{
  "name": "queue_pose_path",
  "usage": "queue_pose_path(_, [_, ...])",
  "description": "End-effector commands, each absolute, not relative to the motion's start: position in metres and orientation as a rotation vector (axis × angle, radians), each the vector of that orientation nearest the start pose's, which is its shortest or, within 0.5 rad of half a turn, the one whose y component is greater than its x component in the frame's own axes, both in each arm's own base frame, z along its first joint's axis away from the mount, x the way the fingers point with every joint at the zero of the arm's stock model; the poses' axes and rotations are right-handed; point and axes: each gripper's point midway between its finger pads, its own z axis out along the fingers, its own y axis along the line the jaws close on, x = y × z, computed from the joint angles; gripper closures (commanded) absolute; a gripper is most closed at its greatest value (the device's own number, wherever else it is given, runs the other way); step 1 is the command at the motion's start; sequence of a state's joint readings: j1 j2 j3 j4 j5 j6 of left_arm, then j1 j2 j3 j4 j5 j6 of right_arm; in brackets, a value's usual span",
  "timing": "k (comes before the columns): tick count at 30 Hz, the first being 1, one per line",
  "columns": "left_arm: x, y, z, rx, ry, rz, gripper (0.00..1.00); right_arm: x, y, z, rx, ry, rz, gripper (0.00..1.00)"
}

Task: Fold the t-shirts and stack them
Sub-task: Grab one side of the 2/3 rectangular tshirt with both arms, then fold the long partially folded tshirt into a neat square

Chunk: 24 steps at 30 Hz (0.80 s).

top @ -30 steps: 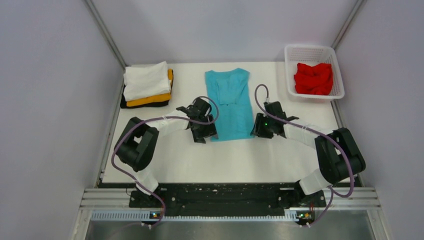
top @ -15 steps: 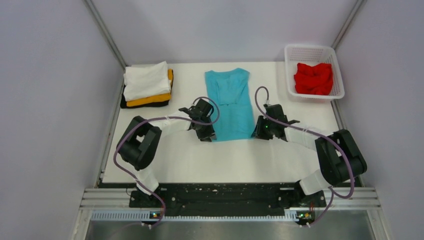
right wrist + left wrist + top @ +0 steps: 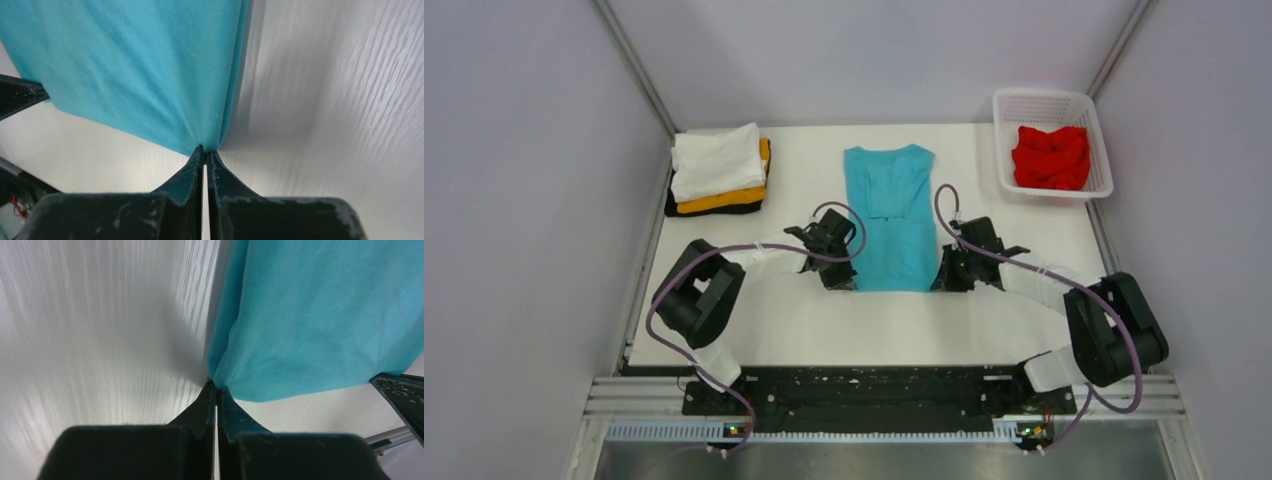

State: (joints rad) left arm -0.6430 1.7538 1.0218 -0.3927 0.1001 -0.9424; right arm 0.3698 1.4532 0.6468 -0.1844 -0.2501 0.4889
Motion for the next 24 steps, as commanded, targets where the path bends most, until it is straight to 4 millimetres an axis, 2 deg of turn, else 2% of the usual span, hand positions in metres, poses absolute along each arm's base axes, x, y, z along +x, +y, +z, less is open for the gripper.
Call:
queue_pose_path(1, [0.221,-0.249,0.019,-0.376,2.886,-0.461,1.00,0.206,0.161,0.029,-0.038,2.768,0.705,1.00])
queue_pose_path(3, [0.202,-0.243,0.024,-0.382,2.913,-0.421,1.00,0.187,0.162,0.039,-0.057,2.799,0.767,1.00])
queue_pose_path(6, [0.180,-0.243,0.043,-0.364,2.918,-0.435,1.00,0.166,0.167,0.059,-0.085,2.801,0.876,1.00])
queue_pose_path(9, [0.175,-0.252,0.070,-0.317,2.878,-0.523,1.00,0.156,0.172,0.077,-0.126,2.775,0.954,1.00])
queue_pose_path(11, [0.180,-0.256,0.087,-0.277,2.838,-0.563,1.00,0.162,0.175,0.091,-0.152,2.732,0.969,1.00])
queue_pose_path(15, [0.210,-0.262,0.124,-0.192,2.683,-0.574,1.00,0.198,0.173,0.123,-0.169,2.591,0.868,1.00])
queue_pose_path(20, [0.271,-0.258,0.158,-0.183,2.499,-0.541,1.00,0.257,0.173,0.170,-0.123,2.372,0.757,1.00])
queue_pose_path(24, [0.321,-0.254,0.180,-0.195,2.413,-0.584,1.00,0.301,0.169,0.195,-0.066,2.276,0.678,1.00])
